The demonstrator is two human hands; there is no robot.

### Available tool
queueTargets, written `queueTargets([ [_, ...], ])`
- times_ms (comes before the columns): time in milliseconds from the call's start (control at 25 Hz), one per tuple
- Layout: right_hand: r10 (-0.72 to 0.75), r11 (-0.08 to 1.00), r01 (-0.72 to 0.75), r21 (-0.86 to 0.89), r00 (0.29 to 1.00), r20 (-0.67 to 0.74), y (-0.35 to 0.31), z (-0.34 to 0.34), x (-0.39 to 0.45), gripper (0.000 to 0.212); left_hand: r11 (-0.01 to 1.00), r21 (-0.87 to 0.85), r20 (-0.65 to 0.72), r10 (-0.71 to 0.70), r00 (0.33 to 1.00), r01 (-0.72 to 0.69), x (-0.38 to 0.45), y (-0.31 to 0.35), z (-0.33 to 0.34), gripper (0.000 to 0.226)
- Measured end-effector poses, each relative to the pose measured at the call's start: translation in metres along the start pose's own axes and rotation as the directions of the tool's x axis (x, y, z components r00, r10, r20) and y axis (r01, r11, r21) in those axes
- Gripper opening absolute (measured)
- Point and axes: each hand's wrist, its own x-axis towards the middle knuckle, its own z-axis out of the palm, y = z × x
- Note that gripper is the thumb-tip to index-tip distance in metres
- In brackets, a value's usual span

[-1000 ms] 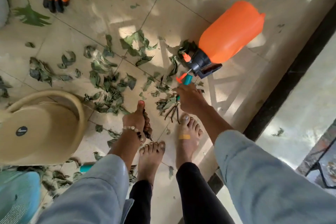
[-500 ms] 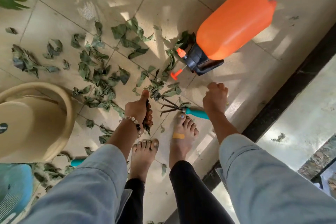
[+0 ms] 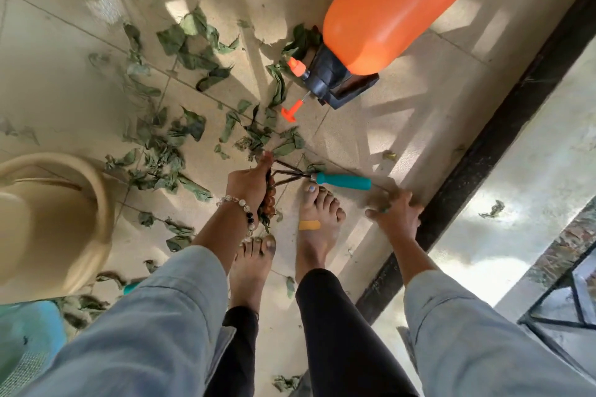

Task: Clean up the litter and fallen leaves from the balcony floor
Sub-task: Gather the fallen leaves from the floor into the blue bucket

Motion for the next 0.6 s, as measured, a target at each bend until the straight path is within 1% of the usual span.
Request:
queueTargets([
  [80, -0.076, 0.996, 0.081, 0.031, 0.988, -0.138, -0.007, 0.003, 0.005, 0.039, 1.000, -0.021, 0.013, 0.012, 1.000, -0.012, -0.003, -0.010, 0.009, 0.053],
  [120, -0.111, 0.990, 0.127, 0.057, 0.968, -0.225, -0.012, 0.000, 0.008, 0.025, 1.000, -0.020, 0.014, 0.021, 1.000, -0.021, -0.003, -0.014, 0.009, 0.053],
  [160, -0.111, 0.981, 0.153, 0.122, 0.948, -0.300, -0.020, -0.007, 0.011, 0.017, 1.000, 0.003, 0.011, 0.016, 1.000, -0.016, -0.006, -0.014, 0.010, 0.053],
  [200, -0.101, 0.964, 0.182, 0.196, 0.927, -0.362, -0.031, -0.017, 0.013, 0.014, 1.000, 0.004, 0.011, 0.018, 1.000, -0.018, -0.005, -0.012, 0.010, 0.053],
  [240, -0.124, 0.947, 0.229, 0.224, 0.906, -0.404, -0.042, -0.025, 0.017, 0.014, 1.000, -0.005, 0.016, 0.010, 1.000, -0.010, -0.005, -0.009, 0.011, 0.054],
  [280, -0.181, 0.933, 0.291, 0.212, 0.887, -0.424, -0.053, -0.031, 0.020, 0.017, 1.000, -0.014, 0.025, 0.005, 1.000, -0.005, -0.001, -0.010, 0.010, 0.054],
  [320, -0.242, 0.923, 0.339, 0.181, 0.879, -0.412, -0.063, -0.034, 0.022, 0.023, 1.000, -0.013, 0.023, 0.000, 1.000, 0.000, -0.002, -0.009, 0.010, 0.053],
  [400, -0.330, 0.924, 0.375, 0.068, 0.877, -0.350, -0.072, -0.033, 0.029, 0.033, 1.000, -0.016, 0.027, 0.005, 1.000, -0.004, -0.002, -0.007, 0.009, 0.053],
  [440, -0.373, 0.922, 0.388, -0.021, 0.868, -0.327, -0.073, -0.033, 0.032, 0.033, 1.000, -0.030, 0.027, 0.004, 1.000, -0.003, 0.000, -0.006, 0.008, 0.053],
  [480, -0.409, 0.912, 0.397, -0.103, 0.863, -0.298, -0.074, -0.036, 0.035, 0.027, 0.999, -0.039, 0.031, -0.003, 0.999, 0.004, 0.001, -0.003, 0.008, 0.054],
  [520, -0.437, 0.899, 0.416, -0.134, 0.860, -0.262, -0.078, -0.040, 0.034, 0.019, 0.999, -0.042, 0.036, 0.001, 0.999, 0.000, 0.002, -0.002, 0.008, 0.054],
  [560, -0.450, 0.893, 0.440, -0.096, 0.864, -0.224, -0.085, -0.045, 0.028, 0.014, 0.999, -0.048, 0.030, 0.001, 1.000, 0.001, -0.001, 0.001, 0.008, 0.053],
  [600, -0.445, 0.888, 0.458, 0.033, 0.878, -0.176, -0.095, -0.049, 0.016, 0.012, 0.998, -0.060, 0.015, 0.003, 1.000, -0.002, 0.001, 0.001, 0.007, 0.051],
])
